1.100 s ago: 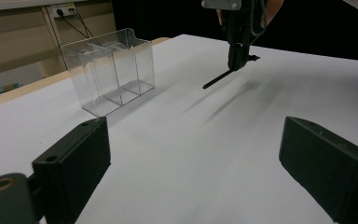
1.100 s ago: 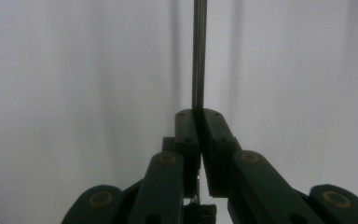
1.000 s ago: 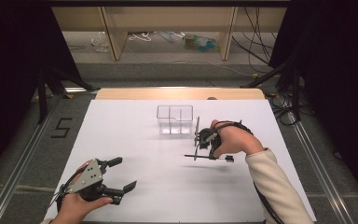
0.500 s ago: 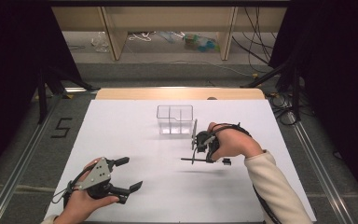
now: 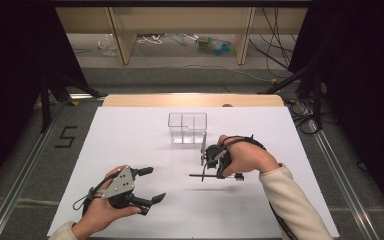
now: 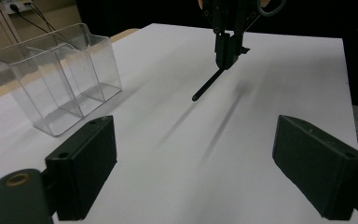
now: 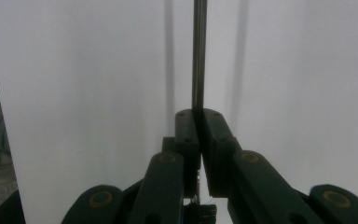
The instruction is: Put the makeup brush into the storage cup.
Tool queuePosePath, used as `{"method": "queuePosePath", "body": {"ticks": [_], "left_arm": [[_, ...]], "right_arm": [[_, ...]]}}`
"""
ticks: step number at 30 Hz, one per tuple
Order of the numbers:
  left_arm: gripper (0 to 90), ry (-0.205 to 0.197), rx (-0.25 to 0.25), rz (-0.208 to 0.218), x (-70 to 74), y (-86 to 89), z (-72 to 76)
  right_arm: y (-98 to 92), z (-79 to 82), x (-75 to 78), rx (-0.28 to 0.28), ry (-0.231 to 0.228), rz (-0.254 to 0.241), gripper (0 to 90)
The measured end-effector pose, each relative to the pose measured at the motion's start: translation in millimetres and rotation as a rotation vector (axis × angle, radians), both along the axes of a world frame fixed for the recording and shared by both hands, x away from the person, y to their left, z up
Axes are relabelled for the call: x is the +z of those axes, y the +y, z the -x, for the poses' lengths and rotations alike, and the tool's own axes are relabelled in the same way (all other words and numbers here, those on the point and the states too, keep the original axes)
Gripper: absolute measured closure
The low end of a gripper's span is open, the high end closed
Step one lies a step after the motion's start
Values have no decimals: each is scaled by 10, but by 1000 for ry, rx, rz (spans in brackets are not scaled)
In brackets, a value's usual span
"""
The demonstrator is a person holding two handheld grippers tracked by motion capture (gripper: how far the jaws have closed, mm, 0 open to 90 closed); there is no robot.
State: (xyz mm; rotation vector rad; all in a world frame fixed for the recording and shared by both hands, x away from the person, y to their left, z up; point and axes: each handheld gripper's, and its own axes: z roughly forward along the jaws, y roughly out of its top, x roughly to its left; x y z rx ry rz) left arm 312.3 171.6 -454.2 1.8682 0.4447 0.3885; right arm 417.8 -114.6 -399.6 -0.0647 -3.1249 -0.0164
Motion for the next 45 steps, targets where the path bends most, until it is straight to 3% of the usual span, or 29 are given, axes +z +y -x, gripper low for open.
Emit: {"method": "queuePosePath", "body": {"ticks": [2, 6, 7, 13, 19, 20, 21, 22, 23, 25, 26, 31, 32, 33, 45], "left_arm": [[135, 16, 1, 11, -10, -39, 2], [140, 4, -22, -8, -20, -95, -28], [140, 23, -16, 7, -33, -118, -20], [144, 8, -51, -20, -44, -224, -63], [149, 24, -64, -27, -74, -331, -89], [149, 7, -80, -36, -73, -344, -108], [149, 23, -71, -30, -80, -365, -101], [150, 14, -79, -40, -81, -378, -114], [151, 24, -81, -34, -89, -398, -115], [153, 27, -84, -42, -95, -427, -124], [153, 11, -100, -51, -94, -439, -142], [158, 29, -98, -47, -112, -502, -149], [160, 13, -113, -63, -112, -508, -168], [163, 31, -105, -50, -126, -524, -159], [231, 23, -125, -79, -179, -647, -224]], "right_arm": [[13, 15, 1, 4, -4, -2, 861], [46, 39, 13, 18, -2, -2, 861], [46, 39, 13, 18, -2, -2, 861], [84, 80, 32, 27, -10, -5, 861], [103, 94, 46, 37, -7, -12, 861], [107, 99, 47, 39, -9, -15, 861], [111, 108, 50, 34, -13, -13, 861], [116, 113, 53, 31, -11, -12, 861], [115, 96, 49, 60, -12, -24, 861], [130, 122, 61, 45, -15, -19, 861], [135, 122, 59, 50, -10, -23, 861], [161, 145, 61, 52, -6, -19, 861], [165, 146, 60, 53, -6, -18, 861], [168, 139, 53, 66, -2, -20, 861], [225, 172, 37, 84, -1, -18, 861]]}}
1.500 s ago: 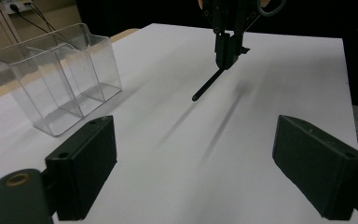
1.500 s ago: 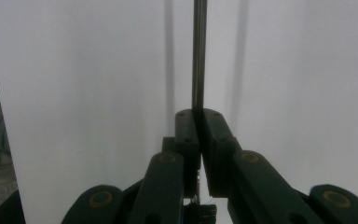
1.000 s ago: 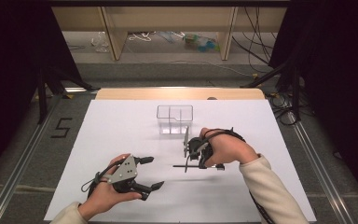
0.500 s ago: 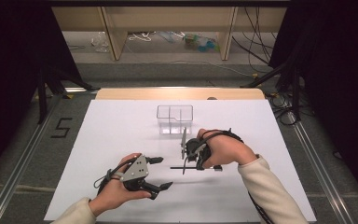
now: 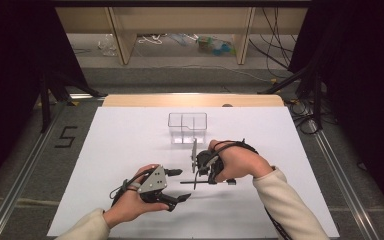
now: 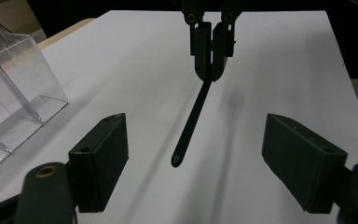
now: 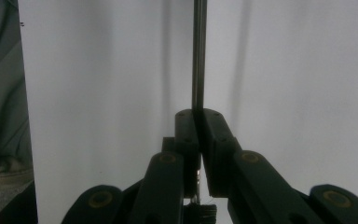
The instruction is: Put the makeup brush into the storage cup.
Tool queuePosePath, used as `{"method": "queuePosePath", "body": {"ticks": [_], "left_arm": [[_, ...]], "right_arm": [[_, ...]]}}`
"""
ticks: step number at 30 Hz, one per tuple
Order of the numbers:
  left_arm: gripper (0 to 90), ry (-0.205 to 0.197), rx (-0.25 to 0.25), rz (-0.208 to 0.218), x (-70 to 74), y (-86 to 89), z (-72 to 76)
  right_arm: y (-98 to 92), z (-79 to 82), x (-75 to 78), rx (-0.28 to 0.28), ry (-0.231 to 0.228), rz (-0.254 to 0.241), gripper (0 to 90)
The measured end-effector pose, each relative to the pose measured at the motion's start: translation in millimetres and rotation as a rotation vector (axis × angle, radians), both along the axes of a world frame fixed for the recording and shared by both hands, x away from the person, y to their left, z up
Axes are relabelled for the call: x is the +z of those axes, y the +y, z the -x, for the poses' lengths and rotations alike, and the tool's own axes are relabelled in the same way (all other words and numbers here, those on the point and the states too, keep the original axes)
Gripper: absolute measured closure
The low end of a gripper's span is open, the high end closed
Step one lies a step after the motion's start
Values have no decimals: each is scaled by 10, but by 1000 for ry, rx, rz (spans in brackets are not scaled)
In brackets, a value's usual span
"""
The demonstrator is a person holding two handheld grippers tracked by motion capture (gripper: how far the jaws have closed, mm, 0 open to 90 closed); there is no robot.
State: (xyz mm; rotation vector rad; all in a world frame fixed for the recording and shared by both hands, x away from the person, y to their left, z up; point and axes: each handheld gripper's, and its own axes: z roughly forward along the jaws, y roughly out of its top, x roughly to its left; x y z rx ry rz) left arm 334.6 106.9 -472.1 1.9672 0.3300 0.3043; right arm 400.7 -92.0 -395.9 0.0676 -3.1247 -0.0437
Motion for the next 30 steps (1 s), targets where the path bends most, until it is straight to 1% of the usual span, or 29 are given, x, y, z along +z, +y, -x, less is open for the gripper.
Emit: {"method": "queuePosePath", "body": {"ticks": [1, 2, 5, 7, 9, 13, 15, 17, 21, 27, 28, 29, 30], "left_arm": [[235, -7, -5, -4, -2, -7, -7], [239, -2, -4, -4, -6, -19, -8], [248, 1, -9, -3, -14, -47, -14], [255, -1, -13, -11, -23, -64, -24], [257, 6, -16, -6, -35, -85, -32], [273, 1, -23, -15, -39, -105, -55], [299, 1, -26, -13, -45, -117, -64], [305, 0, -33, -21, -49, -128, -72], [333, 5, -41, -21, -61, -150, -80], [379, -4, -50, -35, -74, -172, -95], [386, -1, -51, -34, -78, -179, -95], [400, 0, -52, -34, -83, -186, -97], [413, -4, -55, -44, -83, -187, -102]], "right_arm": [[3, 10, 1, -10, 2, 4, 861], [5, 7, 0, -1, 0, 1, 861], [15, 14, -4, -2, 6, 3, 861], [19, 9, -8, 9, 8, 0, 861], [22, 19, -4, -2, 8, 4, 861], [21, 16, -2, 2, 6, -1, 861], [22, 16, -4, 5, 8, -3, 861], [23, 16, -5, 5, 8, -4, 861], [28, 22, -10, -1, 8, -6, 861], [39, 23, -12, 1, 14, -4, 861], [36, 9, -24, 24, 9, -15, 861], [41, 19, -20, 12, 10, -10, 861], [44, 26, -18, 9, 8, -8, 861]]}}
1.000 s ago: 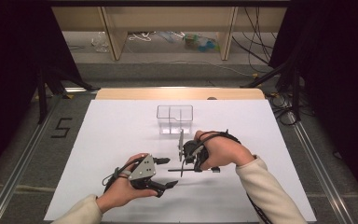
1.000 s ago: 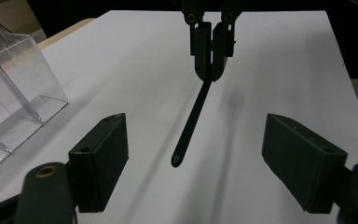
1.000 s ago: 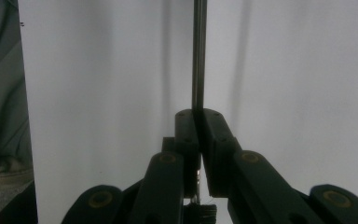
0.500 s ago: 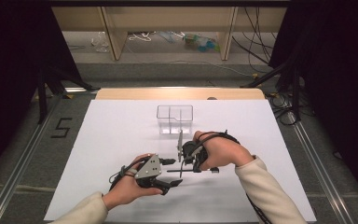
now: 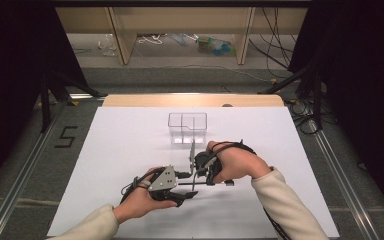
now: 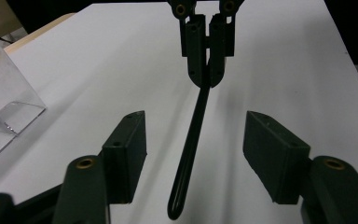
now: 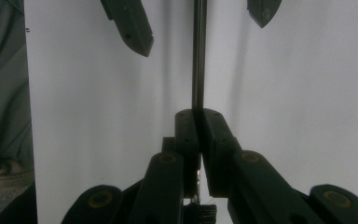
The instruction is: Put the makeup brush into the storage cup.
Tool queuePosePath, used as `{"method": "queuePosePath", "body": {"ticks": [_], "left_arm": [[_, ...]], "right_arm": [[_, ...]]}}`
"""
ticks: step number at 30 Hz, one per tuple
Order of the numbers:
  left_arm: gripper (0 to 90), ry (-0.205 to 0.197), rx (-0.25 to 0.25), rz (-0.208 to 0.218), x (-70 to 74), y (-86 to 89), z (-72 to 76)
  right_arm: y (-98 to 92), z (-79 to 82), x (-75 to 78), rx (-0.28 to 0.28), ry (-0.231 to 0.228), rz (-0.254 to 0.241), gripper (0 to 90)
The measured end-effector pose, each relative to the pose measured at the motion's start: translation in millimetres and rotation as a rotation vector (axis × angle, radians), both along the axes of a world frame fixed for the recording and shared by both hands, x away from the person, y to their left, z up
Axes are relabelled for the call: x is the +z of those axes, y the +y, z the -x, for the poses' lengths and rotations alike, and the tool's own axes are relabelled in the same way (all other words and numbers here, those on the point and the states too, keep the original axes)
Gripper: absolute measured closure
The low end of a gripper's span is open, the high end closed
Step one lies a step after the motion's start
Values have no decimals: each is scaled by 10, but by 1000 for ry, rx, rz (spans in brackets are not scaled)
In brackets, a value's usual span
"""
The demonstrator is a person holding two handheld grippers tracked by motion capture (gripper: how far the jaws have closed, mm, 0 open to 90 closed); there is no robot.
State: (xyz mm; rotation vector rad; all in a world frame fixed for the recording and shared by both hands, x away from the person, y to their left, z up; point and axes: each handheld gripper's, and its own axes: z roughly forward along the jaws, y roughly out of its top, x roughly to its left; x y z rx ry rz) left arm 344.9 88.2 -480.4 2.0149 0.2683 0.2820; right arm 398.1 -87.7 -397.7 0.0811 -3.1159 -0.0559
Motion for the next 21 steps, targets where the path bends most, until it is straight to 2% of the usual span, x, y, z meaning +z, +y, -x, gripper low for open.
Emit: {"method": "queuePosePath", "body": {"ticks": [4, 6, 8, 9, 12, 15, 17, 21], "left_arm": [[452, 3, -11, -4, -10, -22, -9], [489, 3, -6, -6, -10, -24, -7], [521, 9, -8, -4, -9, -25, -6], [531, 11, -9, -5, -11, -26, -6], [570, 10, -16, -29, -20, -15, -19], [608, 8, -21, -30, -20, -16, -17], [643, 8, -28, -29, -22, -23, -9], [687, 3, -37, -53, -27, -38, -11]], "right_arm": [[2, -14, -12, 23, 3, -9, 861], [8, 6, -8, 4, 4, 0, 861], [11, 7, -9, 6, 6, 2, 861], [9, -6, -16, 26, 1, -8, 861], [17, 11, -10, 8, 6, 0, 861], [22, 17, -15, 14, 7, -2, 861], [25, -2, -30, 46, 1, -10, 861], [34, 16, -27, 24, 9, 1, 861]]}}
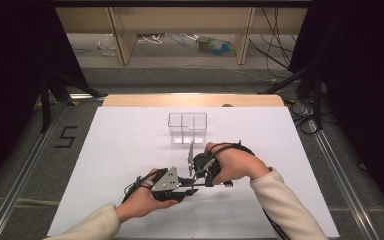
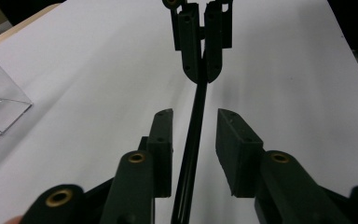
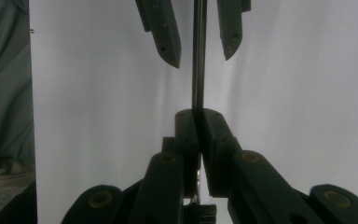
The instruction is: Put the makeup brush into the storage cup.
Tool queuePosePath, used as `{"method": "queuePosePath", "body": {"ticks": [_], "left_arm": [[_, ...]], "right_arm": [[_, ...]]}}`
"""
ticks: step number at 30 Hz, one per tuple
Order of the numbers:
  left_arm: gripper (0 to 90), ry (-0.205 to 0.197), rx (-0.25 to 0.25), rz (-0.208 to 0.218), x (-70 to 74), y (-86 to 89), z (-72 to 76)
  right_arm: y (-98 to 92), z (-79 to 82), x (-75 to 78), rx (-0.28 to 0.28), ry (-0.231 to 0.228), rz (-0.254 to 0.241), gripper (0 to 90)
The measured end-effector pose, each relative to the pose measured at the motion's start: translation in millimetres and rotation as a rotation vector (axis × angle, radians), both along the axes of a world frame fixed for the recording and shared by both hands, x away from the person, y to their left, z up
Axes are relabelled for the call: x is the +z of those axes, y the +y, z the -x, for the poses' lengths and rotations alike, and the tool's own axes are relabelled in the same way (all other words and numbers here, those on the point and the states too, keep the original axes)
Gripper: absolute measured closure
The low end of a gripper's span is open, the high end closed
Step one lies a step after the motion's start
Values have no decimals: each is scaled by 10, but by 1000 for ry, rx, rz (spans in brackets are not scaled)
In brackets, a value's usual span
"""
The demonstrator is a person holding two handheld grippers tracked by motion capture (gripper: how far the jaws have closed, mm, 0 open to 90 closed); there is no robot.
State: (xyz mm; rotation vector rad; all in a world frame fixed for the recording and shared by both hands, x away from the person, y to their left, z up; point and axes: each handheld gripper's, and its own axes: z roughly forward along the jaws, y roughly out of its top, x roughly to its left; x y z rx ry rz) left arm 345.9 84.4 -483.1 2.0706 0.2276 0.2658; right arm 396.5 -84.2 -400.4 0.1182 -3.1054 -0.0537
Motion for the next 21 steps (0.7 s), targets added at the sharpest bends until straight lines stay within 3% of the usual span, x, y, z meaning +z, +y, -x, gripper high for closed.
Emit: {"method": "queuePosePath", "body": {"ticks": [1, 7, 12, 17, 21], "left_arm": [[697, 3, -1, 4, -3, -11, 2], [778, -15, -6, -27, 7, -16, -12], [812, 1, -13, -40, 6, -13, -14], [846, 15, -6, -31, 33, -19, 9], [847, 19, 9, -38, 48, 8, -8]], "right_arm": [[-4, -14, -8, 23, -1, -9, 861], [-1, -6, -14, 25, 4, -13, 860], [5, -7, -18, 41, -3, -14, 857], [6, -6, 0, 11, -9, -15, 827], [-20, -18, 25, -24, -27, -49, 703]]}}
